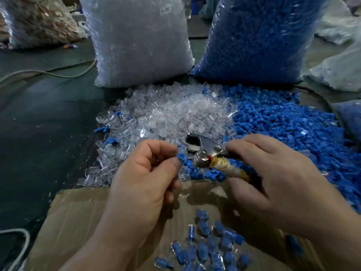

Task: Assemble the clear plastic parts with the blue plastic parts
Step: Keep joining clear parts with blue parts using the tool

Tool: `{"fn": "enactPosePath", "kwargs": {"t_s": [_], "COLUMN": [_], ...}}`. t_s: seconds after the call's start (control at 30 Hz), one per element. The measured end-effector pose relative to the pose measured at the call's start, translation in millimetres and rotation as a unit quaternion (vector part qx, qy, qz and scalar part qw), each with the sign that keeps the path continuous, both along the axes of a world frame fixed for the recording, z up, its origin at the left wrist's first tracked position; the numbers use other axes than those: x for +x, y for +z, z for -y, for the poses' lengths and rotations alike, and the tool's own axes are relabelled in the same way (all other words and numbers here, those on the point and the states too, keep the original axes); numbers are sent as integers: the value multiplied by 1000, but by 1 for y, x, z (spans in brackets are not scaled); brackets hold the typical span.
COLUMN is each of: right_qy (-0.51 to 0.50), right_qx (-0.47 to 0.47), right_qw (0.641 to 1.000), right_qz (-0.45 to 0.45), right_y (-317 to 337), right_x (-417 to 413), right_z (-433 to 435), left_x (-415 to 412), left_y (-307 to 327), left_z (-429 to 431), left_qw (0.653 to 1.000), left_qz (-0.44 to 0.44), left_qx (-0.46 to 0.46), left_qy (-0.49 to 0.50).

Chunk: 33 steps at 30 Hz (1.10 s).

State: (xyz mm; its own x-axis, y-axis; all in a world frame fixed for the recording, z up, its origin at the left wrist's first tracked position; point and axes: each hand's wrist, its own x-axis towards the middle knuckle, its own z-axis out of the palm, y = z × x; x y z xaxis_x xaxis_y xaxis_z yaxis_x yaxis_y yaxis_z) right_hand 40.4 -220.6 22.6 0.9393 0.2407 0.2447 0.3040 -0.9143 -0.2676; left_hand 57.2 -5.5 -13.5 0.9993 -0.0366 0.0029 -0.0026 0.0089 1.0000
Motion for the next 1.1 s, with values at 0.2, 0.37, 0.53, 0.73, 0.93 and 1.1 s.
{"fn": "enactPosePath", "kwargs": {"t_s": [0.2,0.37,0.53,0.73,0.93,1.1], "right_qy": [22,35,49,54,38,-35], "right_qx": [-32,-34,-66,-63,-61,-107], "right_qw": [999,999,997,996,997,993], "right_qz": [-16,-24,-2,16,22,-38], "right_y": [-1,-1,-4,-3,-6,-8], "right_x": [0,1,2,3,1,17], "right_z": [-2,-1,0,-2,-2,5], "left_x": [2,1,-1,-3,-5,-1], "left_y": [-6,-5,-3,0,8,4], "left_z": [-1,-1,0,3,4,1], "left_qw": [999,998,998,999,998,995], "left_qz": [38,53,48,37,44,-4], "left_qx": [16,40,39,36,47,95], "left_qy": [5,-1,-1,6,21,4]}}
